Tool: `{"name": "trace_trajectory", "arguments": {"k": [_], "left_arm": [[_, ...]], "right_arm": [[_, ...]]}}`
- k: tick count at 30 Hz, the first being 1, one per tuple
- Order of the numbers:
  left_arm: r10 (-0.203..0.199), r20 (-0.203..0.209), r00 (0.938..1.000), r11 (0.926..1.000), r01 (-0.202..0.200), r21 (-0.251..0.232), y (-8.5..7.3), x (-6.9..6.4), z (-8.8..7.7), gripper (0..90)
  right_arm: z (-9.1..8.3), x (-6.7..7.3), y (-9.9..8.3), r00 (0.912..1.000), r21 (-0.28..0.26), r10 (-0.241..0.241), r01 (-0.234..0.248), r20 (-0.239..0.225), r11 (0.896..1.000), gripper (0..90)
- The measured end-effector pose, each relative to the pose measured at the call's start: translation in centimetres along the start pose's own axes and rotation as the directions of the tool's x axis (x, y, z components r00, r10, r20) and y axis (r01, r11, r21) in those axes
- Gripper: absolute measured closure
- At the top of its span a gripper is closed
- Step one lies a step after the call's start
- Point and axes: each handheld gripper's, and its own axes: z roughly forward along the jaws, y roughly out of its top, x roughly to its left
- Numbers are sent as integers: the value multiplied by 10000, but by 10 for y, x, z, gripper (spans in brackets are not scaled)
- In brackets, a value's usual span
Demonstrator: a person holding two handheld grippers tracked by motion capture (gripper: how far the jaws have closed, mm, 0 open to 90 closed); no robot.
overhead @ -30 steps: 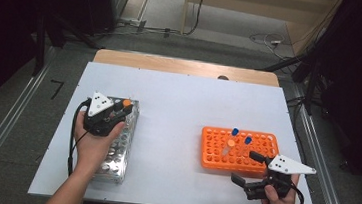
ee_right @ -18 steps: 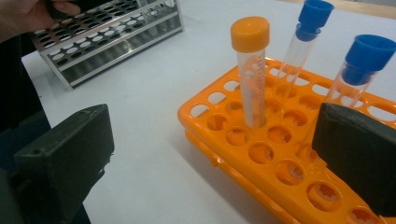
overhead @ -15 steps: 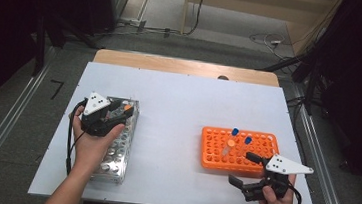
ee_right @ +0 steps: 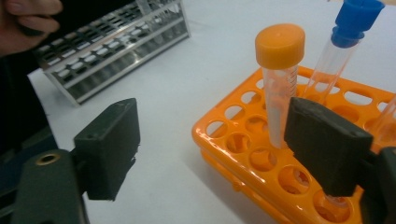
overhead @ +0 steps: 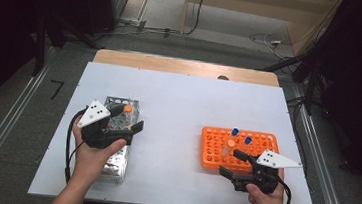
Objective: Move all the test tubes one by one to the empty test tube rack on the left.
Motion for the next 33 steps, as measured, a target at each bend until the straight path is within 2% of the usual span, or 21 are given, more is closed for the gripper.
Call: {"name": "trace_trajectory", "arguments": {"k": [7,10,17,23,28,33], "left_arm": [[307,745,9968,9995,-311,45,0,-20,-2,73],[301,1030,9942,9995,-309,55,-2,-25,-2,40],[303,1602,9866,9992,-341,208,-7,-37,1,12],[443,2104,9766,9977,-541,410,-11,-52,7,4],[377,2256,9735,9970,-520,577,-14,-60,13,0],[389,2486,9678,9947,-611,822,-20,-68,19,0]], "right_arm": [[12,0,-1,9957,281,-27,1,930,9996,290],[15,0,-1,9932,316,13,-51,1168,9995,339],[23,-2,-2,9828,482,61,-153,1848,9987,427],[29,-4,-3,9742,691,33,-193,2255,9974,498],[34,-6,-6,9633,743,-82,-123,2684,9972,544],[35,-8,-7,9594,761,-157,-60,2815,9971,617]]}}
